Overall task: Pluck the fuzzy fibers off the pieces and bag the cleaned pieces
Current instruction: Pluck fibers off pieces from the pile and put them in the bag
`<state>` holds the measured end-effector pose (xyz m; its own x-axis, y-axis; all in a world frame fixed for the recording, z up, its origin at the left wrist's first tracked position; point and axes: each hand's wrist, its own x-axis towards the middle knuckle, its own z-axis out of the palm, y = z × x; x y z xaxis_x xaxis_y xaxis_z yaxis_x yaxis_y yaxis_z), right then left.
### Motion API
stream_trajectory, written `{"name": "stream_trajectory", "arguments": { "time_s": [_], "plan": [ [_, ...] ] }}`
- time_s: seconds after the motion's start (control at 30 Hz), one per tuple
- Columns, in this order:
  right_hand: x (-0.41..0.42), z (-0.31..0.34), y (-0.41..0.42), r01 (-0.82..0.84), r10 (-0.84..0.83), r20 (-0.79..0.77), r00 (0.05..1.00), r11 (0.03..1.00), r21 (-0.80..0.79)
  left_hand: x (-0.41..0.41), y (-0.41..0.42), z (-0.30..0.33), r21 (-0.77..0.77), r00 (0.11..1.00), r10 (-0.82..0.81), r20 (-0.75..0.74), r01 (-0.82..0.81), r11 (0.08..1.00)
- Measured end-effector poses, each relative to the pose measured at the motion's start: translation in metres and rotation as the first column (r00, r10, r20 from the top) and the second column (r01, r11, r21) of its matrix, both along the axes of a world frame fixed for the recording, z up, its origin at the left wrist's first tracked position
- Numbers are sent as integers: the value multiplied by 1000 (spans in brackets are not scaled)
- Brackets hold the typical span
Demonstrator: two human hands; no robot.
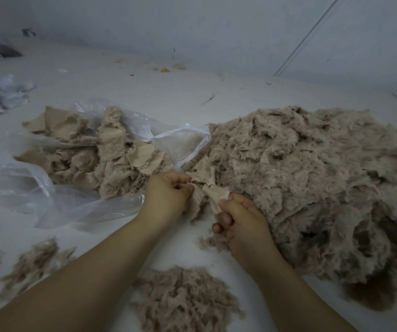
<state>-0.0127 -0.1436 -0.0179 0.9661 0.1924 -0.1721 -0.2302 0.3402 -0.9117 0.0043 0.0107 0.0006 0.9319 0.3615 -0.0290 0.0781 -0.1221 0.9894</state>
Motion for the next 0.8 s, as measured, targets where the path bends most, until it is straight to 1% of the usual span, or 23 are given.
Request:
{"name": "stream_trajectory", "arguments": {
  "time_s": [0.07,0.1,0.17,0.2,0.23,0.27,0.3,0.33,0.37,0.43,0.53,0.63,0.7,0.8],
  "plan": [
    [-1,2,1,17,-17,-7,1000,1000,6,3,4,-4,68,1000,17,6,-17,998],
    [-1,2,1,24,-24,-8,1000,1000,8,4,6,-5,131,1000,0,10,-1,991],
    [-1,2,1,35,-35,-7,999,999,7,1,8,-4,329,998,-49,43,32,944],
    [-1,0,1,43,-43,-7,999,999,8,-2,8,-3,464,992,-77,100,22,885],
    [-1,-1,1,47,-47,-8,999,999,13,-6,9,-2,596,978,-111,178,-18,803],
    [-1,-2,1,45,-45,-1,999,999,19,-10,8,0,685,955,-161,249,-56,726],
    [-1,-2,2,38,-38,17,999,999,22,-13,6,2,734,931,-232,283,-54,677],
    [-2,-1,2,28,-29,31,999,999,22,-14,3,3,758,910,-304,281,-15,652],
    [-2,0,2,17,-18,40,999,1000,18,-13,0,4,761,891,-364,270,34,648],
    [-3,1,2,8,-9,44,999,1000,12,-6,-3,5,753,875,-413,253,90,651],
    [-4,4,1,16,-16,29,999,1000,15,9,-2,6,775,889,-395,230,78,627],
    [-6,5,0,24,-24,34,999,1000,5,18,0,7,767,915,-341,214,58,639],
    [-7,6,-1,23,-24,23,999,999,26,20,2,8,762,922,-318,221,41,647],
    [-8,7,-2,11,-12,19,1000,999,37,18,7,7,782,934,-304,185,47,622]
  ]
}}
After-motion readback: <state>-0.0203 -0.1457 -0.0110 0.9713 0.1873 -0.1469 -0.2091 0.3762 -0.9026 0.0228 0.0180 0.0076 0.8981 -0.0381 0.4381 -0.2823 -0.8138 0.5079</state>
